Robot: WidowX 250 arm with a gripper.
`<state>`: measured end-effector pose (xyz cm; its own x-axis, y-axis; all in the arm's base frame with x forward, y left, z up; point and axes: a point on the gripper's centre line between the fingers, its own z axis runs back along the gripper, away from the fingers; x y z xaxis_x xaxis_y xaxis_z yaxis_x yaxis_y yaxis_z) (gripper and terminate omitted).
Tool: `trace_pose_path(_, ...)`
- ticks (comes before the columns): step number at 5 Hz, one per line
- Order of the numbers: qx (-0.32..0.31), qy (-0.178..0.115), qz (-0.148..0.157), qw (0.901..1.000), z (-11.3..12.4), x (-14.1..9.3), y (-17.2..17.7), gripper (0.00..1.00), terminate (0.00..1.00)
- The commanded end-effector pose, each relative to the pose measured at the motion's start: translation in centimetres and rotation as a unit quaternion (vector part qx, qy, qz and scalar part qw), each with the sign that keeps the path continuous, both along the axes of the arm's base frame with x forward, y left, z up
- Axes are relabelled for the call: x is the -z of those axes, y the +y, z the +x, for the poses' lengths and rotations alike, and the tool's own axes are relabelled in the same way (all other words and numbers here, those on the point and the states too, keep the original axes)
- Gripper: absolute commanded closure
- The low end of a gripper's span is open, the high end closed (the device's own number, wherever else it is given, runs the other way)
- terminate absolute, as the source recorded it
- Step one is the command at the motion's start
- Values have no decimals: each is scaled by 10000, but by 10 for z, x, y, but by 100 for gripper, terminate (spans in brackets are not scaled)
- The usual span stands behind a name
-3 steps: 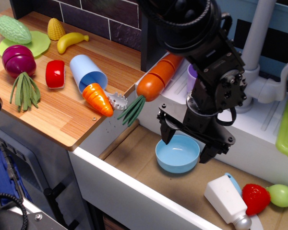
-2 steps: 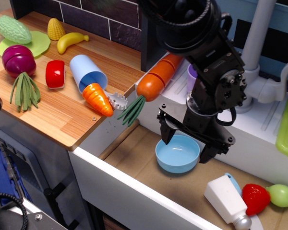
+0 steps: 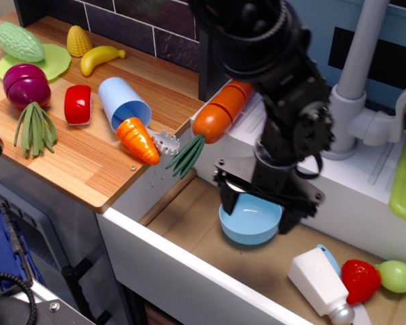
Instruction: Lift bowl
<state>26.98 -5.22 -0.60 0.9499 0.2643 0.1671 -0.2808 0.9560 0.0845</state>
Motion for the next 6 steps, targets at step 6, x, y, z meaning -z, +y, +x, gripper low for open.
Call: trace_pose_path(6, -2703, 30, -270, 9624, 29, 32, 28, 0, 0)
